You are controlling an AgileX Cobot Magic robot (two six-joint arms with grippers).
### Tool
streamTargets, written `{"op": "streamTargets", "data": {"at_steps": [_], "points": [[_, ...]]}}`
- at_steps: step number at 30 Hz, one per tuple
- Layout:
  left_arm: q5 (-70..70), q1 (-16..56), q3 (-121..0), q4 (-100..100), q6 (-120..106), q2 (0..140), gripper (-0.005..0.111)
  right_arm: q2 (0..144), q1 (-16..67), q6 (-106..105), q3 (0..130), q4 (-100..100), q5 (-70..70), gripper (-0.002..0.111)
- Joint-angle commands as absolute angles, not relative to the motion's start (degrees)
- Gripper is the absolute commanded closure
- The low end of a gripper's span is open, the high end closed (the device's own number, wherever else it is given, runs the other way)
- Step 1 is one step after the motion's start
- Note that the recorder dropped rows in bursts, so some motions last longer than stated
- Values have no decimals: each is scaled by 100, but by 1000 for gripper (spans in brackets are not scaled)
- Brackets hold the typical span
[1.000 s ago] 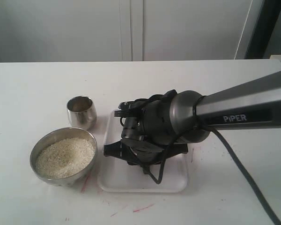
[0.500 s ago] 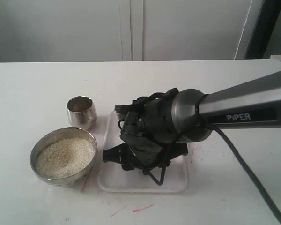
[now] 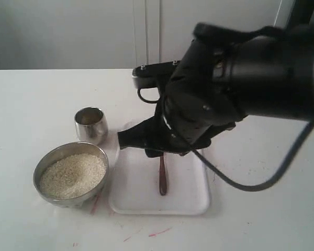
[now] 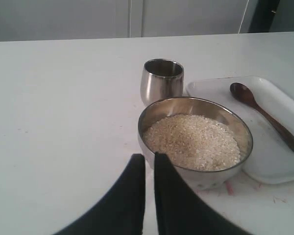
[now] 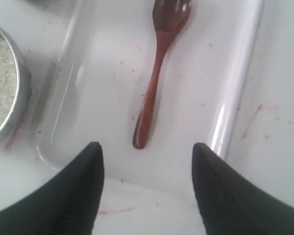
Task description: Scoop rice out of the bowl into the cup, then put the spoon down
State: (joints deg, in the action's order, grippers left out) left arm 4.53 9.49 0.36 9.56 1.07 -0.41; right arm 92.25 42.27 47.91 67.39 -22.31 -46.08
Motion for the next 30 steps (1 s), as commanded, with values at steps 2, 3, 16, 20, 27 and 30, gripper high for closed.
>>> {"op": "streamTargets", "data": {"at_steps": [2, 3, 16, 20, 27, 30], "points": [[438, 981, 0, 1013, 106, 0, 92, 8446, 4231, 3273, 6720, -1528, -5461, 56], [438, 981, 0, 1013, 106, 0, 92, 8316, 4231, 2987, 6709, -1388, -5503, 56], [438, 981, 0, 1013, 106, 0, 92, 5588, 4231, 1022, 5466, -58, -5305, 56], [438, 981, 0, 1013, 106, 0, 92, 4875, 4231, 421, 5016, 231, -5121, 56], [438, 981, 0, 1013, 106, 0, 92, 4069, 4231, -800, 4564, 1126, -4844, 56], [438, 981, 0, 1013, 106, 0, 92, 3923, 4231, -763, 4461, 1215, -4861, 56]]}}
